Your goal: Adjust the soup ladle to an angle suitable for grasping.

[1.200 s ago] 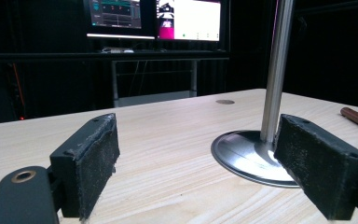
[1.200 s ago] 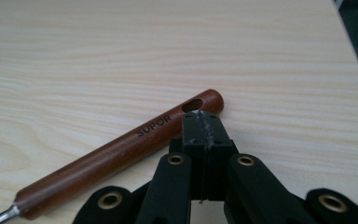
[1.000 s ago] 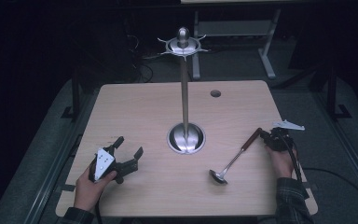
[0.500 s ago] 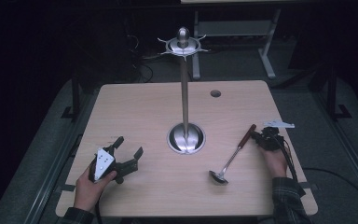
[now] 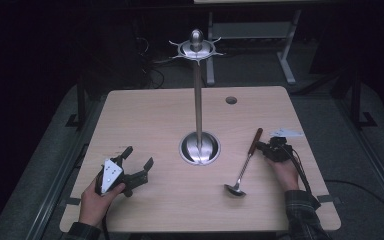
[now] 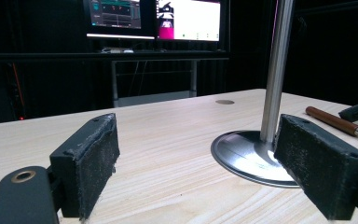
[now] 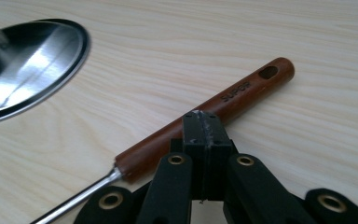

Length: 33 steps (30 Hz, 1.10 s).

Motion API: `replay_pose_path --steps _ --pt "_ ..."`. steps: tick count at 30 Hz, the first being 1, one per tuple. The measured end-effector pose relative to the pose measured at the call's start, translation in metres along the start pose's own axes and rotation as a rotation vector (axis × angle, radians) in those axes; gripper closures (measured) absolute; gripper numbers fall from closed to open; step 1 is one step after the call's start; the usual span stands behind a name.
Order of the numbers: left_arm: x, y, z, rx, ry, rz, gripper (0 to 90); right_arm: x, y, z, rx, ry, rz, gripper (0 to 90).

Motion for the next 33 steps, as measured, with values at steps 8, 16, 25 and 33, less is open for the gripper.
replay_pose_path --steps 8,16,25,33 --pt "0.0 0.0 0.0 0.0 0.0 0.0 13.5 0.014 0.002 0.004 0.001 0.053 -0.031 90.0" --pt "0.0 0.0 0.0 0.0 0.0 0.0 13.5 0.032 0.005 0.01 0.001 0.103 -0.071 90.0" --pt "0.0 0.0 0.0 0.001 0.0 0.0 13.5 0.054 0.008 0.016 0.008 0.156 -0.111 90.0" --pt "0.0 0.0 0.0 0.001 -0.001 0.001 13.5 0.062 0.009 0.019 -0.003 0.184 -0.126 90.0"
Point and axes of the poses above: each handheld gripper's, and its own axes: z roughly forward along the jaws, y roughly out of its top, x roughly to its left, the point moved 3 cm from there along z, roughly forward along the jaws, and after that the axes turned 5 degrees about -y, right-handed, at the moved point
